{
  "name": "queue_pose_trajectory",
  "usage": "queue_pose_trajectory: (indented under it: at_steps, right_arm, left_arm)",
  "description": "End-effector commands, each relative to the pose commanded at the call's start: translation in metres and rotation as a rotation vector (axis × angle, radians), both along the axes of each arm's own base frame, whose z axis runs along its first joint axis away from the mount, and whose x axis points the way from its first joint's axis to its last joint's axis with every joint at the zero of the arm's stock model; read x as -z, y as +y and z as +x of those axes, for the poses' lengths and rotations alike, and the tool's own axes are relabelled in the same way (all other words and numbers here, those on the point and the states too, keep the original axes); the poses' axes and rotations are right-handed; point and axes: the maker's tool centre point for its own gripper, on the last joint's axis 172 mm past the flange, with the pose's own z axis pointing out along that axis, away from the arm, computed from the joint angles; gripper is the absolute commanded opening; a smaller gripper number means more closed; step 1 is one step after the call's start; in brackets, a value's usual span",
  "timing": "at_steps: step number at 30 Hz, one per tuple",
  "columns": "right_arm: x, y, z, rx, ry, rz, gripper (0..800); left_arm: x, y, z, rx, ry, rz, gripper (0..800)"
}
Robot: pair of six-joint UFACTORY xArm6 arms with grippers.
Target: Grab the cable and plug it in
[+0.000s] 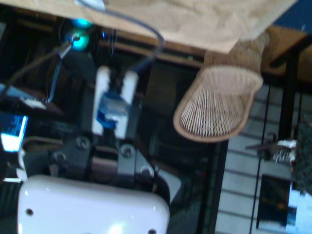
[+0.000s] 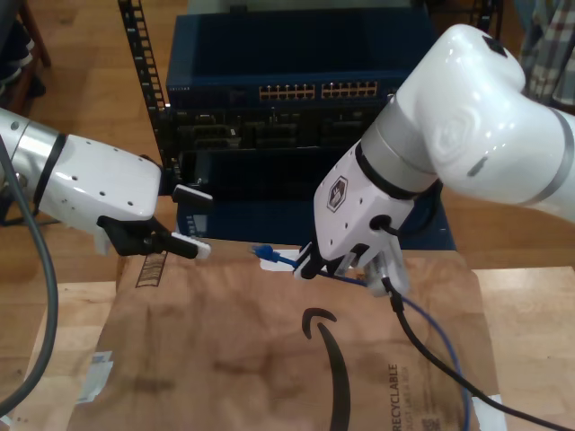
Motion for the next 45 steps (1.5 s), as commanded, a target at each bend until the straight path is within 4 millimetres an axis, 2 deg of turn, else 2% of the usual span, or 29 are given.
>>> queue_pose_trajectory:
  at_steps: [4,8,15,20,31,32,35,39,42,45]
  right_arm:
    - [-0.016,0.004,0.0,0.011,0.018,0.044,8]
    - [-0.021,0.007,0.001,0.004,0.009,0.049,9]
    - [-0.045,0.02,0.004,-0.005,-0.009,0.092,9]
    - [-0.045,0.022,0.003,-0.006,-0.002,0.098,9]
    - [-0.039,0.024,0.003,-0.008,0.012,0.095,9]
    - [-0.038,0.024,0.003,-0.008,0.014,0.093,9]
    - [-0.036,0.024,0.004,-0.008,0.019,0.092,8]
    - [-0.036,0.024,0.004,-0.008,0.019,0.092,8]
    - [-0.037,0.024,0.004,-0.008,0.017,0.092,9]
    - [-0.037,0.024,0.004,-0.008,0.017,0.092,8]
  left_arm:
    - [-0.016,-0.01,-0.001,0.017,-0.03,-0.071,783]
    - [-0.016,-0.011,-0.002,0.022,-0.031,-0.075,772]
    - [-0.02,-0.016,-0.012,0.05,-0.009,-0.098,771]
    - [-0.029,-0.021,-0.016,0.066,-0.009,-0.135,721]
    - [-0.028,-0.021,-0.017,0.067,-0.011,-0.136,589]
    - [-0.028,-0.021,-0.017,0.067,-0.011,-0.136,553]
    - [-0.029,-0.021,-0.017,0.067,-0.013,-0.135,546]
    - [-0.029,-0.021,-0.017,0.071,-0.021,-0.136,467]
    - [-0.029,-0.021,-0.016,0.071,-0.023,-0.135,460]
    - [-0.029,-0.021,-0.016,0.071,-0.023,-0.135,418]
